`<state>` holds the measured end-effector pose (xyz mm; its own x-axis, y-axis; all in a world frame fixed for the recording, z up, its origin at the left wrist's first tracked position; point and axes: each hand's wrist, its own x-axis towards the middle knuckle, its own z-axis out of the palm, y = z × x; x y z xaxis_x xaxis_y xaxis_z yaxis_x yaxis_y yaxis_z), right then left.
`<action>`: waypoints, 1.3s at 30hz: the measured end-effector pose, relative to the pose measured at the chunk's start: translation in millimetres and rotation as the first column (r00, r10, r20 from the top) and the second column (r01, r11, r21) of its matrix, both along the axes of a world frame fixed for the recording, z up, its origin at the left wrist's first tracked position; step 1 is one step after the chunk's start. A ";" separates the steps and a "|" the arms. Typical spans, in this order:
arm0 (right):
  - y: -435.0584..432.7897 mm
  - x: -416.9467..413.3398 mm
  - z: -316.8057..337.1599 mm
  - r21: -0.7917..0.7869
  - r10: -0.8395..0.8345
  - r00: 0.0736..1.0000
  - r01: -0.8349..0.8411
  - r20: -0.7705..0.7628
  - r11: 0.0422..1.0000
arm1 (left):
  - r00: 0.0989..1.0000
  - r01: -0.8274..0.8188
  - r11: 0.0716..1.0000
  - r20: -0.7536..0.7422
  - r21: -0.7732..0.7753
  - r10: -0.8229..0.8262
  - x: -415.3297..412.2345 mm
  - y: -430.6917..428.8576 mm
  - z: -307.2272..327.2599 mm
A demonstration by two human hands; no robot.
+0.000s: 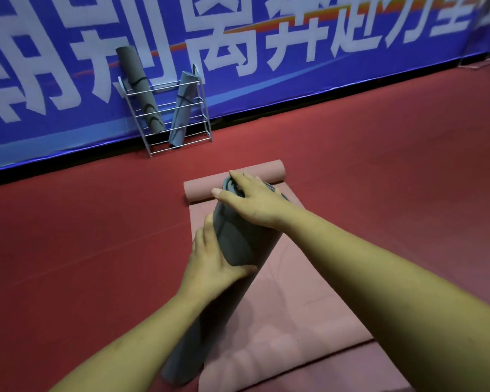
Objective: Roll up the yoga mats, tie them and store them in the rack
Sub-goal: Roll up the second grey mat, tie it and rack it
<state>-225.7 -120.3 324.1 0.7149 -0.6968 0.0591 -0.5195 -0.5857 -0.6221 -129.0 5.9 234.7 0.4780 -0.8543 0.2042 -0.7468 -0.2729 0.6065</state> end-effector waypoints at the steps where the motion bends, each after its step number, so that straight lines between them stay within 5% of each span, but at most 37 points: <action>1: -5.9 -8.7 -0.5 0.041 0.005 0.998 -0.008 0.070 0.999 | 1.000 -0.003 1.000 0.008 0.006 0.003 -4.2 -5.4 -2.5; 5: -38.2 -59.2 -1.5 0.233 -0.072 0.982 0.029 0.177 0.972 | 0.996 0.043 0.997 0.082 0.058 -0.048 -27.9 -35.1 -18.0; 13: -126.3 -181.2 -106.3 0.323 -0.557 0.823 0.500 0.114 0.804 | 0.952 0.091 0.983 0.276 0.159 -0.133 -87.0 -100.9 -67.0; 20: -124.7 -314.7 -267.5 0.231 -0.717 0.616 0.787 -0.325 0.572 | 0.867 0.172 0.948 0.416 0.269 -0.275 -135.5 -131.1 -122.6; 27: -63.5 -408.5 -386.7 0.143 -0.667 0.283 0.956 -0.689 0.258 | 0.784 0.271 0.899 0.462 0.345 -0.414 -183.8 -139.6 -173.4; 30: -40.7 -431.3 -436.9 0.071 -0.669 0.044 0.997 -0.742 -0.013 | 0.759 0.313 0.875 0.456 0.371 -0.465 -200.8 -137.7 -194.7; 32: -26.9 -439.3 -459.3 0.072 -0.653 -0.029 0.989 -0.757 -0.127 | 0.741 0.331 0.858 0.455 0.392 -0.494 -210.3 -134.8 -206.8; 39: -8.8 -432.0 -471.1 0.140 -0.725 0.056 0.988 -0.687 -0.056 | 0.710 0.364 0.828 0.449 0.426 -0.543 -225.8 -128.9 -226.4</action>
